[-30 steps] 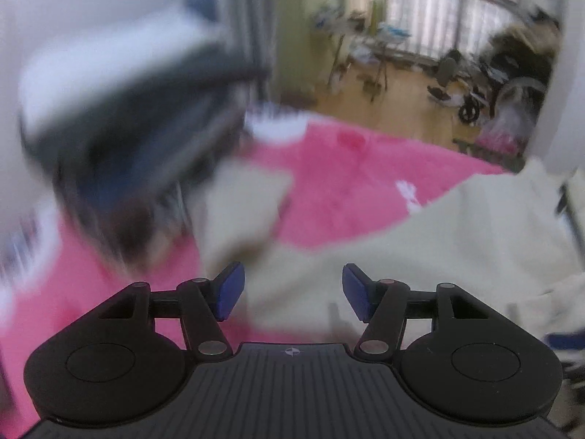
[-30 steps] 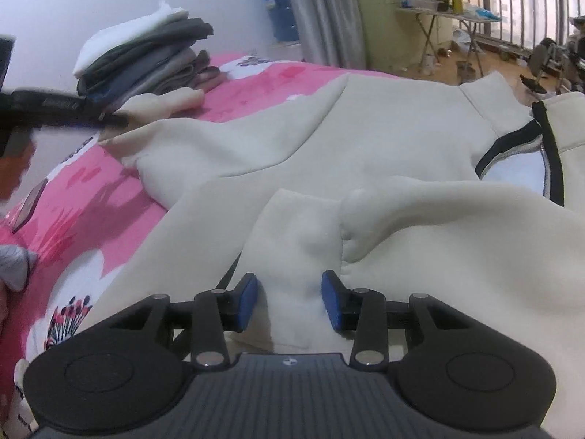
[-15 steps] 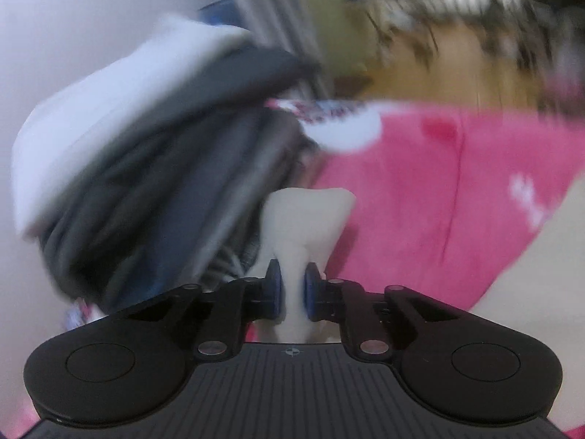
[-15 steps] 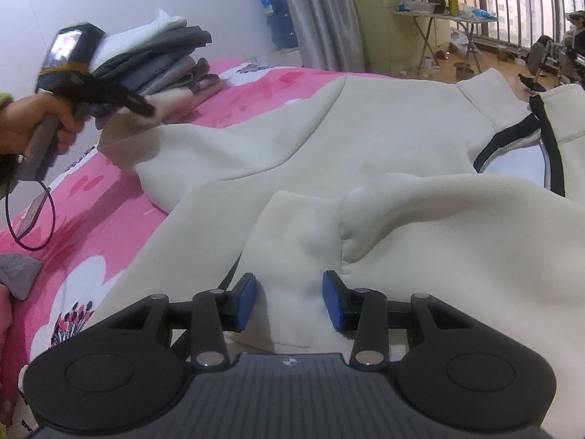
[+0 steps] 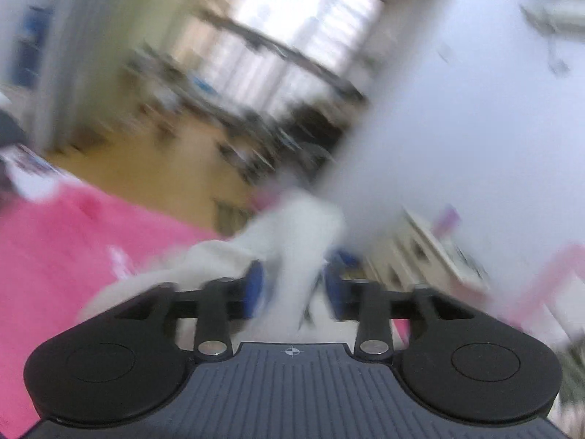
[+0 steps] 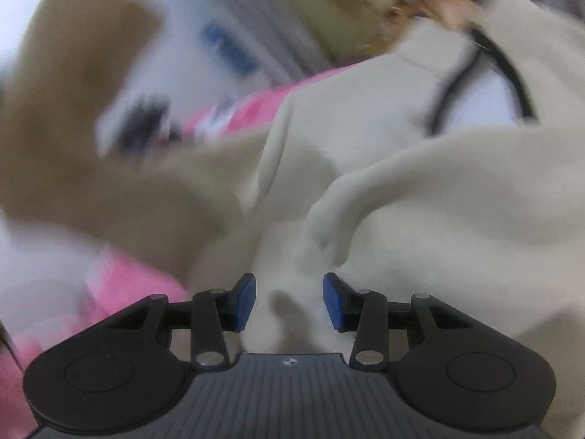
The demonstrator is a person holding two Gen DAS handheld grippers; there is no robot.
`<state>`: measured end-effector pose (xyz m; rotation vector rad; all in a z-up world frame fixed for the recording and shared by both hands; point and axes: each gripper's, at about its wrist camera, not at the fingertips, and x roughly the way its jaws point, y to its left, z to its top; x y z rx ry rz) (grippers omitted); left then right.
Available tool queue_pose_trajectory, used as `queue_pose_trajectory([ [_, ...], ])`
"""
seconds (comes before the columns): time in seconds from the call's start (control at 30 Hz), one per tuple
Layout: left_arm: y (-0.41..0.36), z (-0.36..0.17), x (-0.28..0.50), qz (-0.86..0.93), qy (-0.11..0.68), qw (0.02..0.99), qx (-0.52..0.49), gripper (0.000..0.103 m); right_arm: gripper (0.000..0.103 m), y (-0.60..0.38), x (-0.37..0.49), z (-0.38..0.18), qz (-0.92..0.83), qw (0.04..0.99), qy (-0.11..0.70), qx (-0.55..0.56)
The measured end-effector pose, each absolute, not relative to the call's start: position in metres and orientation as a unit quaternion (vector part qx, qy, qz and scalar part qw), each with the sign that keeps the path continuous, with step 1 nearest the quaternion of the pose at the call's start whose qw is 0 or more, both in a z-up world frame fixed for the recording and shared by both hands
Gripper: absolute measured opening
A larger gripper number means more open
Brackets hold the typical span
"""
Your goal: Fold clothes
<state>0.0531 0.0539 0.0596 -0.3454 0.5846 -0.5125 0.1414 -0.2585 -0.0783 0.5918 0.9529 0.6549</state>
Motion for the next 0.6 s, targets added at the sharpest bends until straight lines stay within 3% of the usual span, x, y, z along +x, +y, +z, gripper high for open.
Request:
queue_pose_trajectory([
  [0.37, 0.089, -0.006, 0.07, -0.184, 0.396, 0.9, 0.007, 0.053, 0.046, -0.341, 0.127, -0.107, 0.244, 0.713, 0.431, 0.497],
  [0.6, 0.089, -0.029, 0.086, -0.231, 0.396, 0.886, 0.073, 0.054, 0.051, -0.353, 0.131, -0.104, 0.221, 0.694, 0.447, 0.519],
])
